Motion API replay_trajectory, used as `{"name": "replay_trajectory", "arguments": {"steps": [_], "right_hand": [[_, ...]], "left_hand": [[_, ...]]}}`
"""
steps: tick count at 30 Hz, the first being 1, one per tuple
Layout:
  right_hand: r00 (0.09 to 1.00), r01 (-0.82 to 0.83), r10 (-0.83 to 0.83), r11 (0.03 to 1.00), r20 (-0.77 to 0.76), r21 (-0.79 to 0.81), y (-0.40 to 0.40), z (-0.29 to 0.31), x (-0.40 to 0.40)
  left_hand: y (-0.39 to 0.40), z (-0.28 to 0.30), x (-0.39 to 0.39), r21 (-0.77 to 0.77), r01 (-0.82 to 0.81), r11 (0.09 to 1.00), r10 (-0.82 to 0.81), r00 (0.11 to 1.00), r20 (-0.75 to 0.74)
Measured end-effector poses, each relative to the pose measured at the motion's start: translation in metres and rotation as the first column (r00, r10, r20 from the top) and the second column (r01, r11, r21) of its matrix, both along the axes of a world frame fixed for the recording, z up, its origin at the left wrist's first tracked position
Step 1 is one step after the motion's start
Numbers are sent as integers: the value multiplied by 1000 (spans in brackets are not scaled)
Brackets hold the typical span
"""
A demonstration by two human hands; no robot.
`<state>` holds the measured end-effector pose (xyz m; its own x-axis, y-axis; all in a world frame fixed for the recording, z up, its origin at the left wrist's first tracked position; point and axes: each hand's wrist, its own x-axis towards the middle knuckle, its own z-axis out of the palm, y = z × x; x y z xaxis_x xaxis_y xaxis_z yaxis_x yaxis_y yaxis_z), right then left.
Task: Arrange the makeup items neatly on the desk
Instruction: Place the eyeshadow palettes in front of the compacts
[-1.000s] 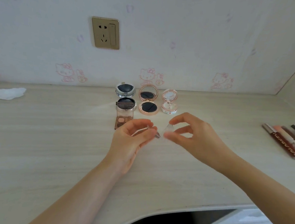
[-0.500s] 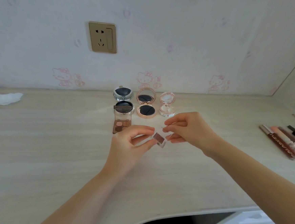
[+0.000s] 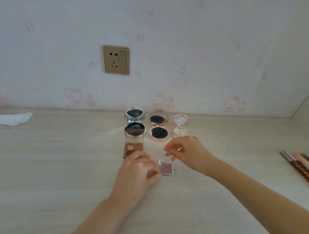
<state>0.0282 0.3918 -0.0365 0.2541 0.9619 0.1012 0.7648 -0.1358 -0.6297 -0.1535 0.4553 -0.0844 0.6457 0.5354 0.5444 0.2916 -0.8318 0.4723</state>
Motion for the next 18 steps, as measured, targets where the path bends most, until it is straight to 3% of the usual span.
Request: {"name": "replay_trajectory", "arguments": {"steps": [7, 12, 18], "right_hand": [[997, -44, 43, 999, 69, 12, -3, -11, 1], [991, 121, -125, 988, 41, 97, -10, -22, 7], [984, 172, -175, 979, 18, 114, -2, -26, 8]], "left_hand": [[-5, 3, 0, 72, 37, 997, -33, 998, -50], [-8, 3, 0, 70, 24, 997, -19, 997, -70], [-11, 10, 9, 176, -17, 984, 44, 987, -152]]}}
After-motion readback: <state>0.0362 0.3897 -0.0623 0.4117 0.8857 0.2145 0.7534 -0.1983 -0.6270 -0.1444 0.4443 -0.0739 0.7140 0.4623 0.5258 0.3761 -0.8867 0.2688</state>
